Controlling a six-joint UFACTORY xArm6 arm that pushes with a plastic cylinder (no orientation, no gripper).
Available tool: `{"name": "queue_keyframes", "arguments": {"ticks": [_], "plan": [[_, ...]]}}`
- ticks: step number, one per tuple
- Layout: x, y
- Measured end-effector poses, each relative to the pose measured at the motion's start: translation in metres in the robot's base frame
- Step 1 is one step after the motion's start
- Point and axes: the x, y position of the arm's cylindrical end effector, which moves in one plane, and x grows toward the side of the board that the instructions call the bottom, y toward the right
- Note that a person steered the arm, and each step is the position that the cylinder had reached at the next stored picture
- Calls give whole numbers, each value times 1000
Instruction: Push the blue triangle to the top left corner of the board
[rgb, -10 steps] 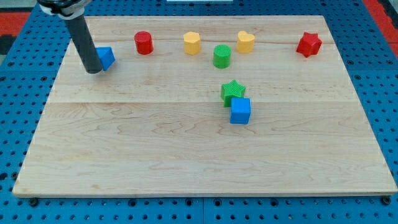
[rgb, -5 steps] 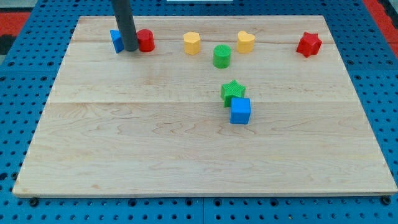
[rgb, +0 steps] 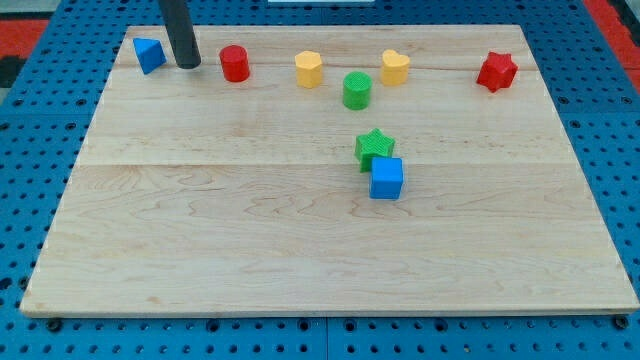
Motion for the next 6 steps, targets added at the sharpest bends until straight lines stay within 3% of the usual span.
{"name": "queue_keyframes", "arguments": {"ticks": [3,5,6], "plan": [[-24,31],[42,88],[2,87]]}}
